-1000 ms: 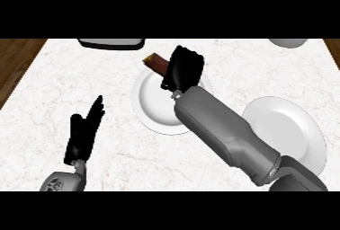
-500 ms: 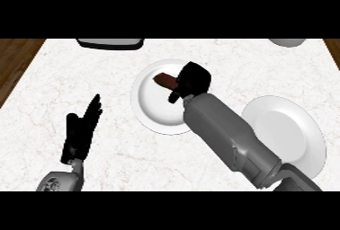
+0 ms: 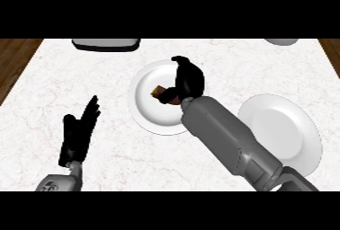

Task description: Pick the sweet potato from the plate and place it in the plate

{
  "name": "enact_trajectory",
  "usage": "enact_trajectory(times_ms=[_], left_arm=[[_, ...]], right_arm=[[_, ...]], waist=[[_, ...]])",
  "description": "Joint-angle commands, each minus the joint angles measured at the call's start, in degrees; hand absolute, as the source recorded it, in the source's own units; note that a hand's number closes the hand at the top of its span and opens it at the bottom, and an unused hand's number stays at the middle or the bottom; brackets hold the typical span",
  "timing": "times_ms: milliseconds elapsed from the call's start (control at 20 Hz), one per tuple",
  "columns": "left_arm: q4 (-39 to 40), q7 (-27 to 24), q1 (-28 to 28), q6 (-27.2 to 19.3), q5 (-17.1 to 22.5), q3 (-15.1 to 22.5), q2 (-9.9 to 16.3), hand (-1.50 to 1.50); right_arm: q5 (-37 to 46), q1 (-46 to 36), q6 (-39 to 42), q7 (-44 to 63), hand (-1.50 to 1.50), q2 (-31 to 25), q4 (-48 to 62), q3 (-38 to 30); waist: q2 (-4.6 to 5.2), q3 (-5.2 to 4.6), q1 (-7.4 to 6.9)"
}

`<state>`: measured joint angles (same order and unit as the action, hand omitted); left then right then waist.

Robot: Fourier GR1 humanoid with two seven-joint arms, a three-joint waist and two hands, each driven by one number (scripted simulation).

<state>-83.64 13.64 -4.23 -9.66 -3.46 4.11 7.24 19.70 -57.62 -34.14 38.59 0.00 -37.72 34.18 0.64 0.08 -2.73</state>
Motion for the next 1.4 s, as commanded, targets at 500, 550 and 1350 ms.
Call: enact_trajectory(times_ms=[500,550,1350], left_arm=[[1.6,-1.5,0.3,0.1,0.0,-1.7,-0.2,0.0],[-1.5,-0.3,1.6,0.5,0.2,-2.2,0.9,0.0],[1.6,0.4,-2.3,2.3,0.5,-5.5,1.1,0.0]], right_arm=[[-18.4,16.2,-11.7,-31.2,-1.5,0.0,-15.9,-9.1],[-19.7,16.8,-9.8,-34.0,-1.5,0.0,-14.7,-9.8],[-33.2,11.2,-16.9,-41.8,-1.5,0.0,-3.1,-0.1]], waist=[[-0.4,-0.05,1.97],[-0.44,-0.05,1.82],[-0.4,-0.08,1.63]])
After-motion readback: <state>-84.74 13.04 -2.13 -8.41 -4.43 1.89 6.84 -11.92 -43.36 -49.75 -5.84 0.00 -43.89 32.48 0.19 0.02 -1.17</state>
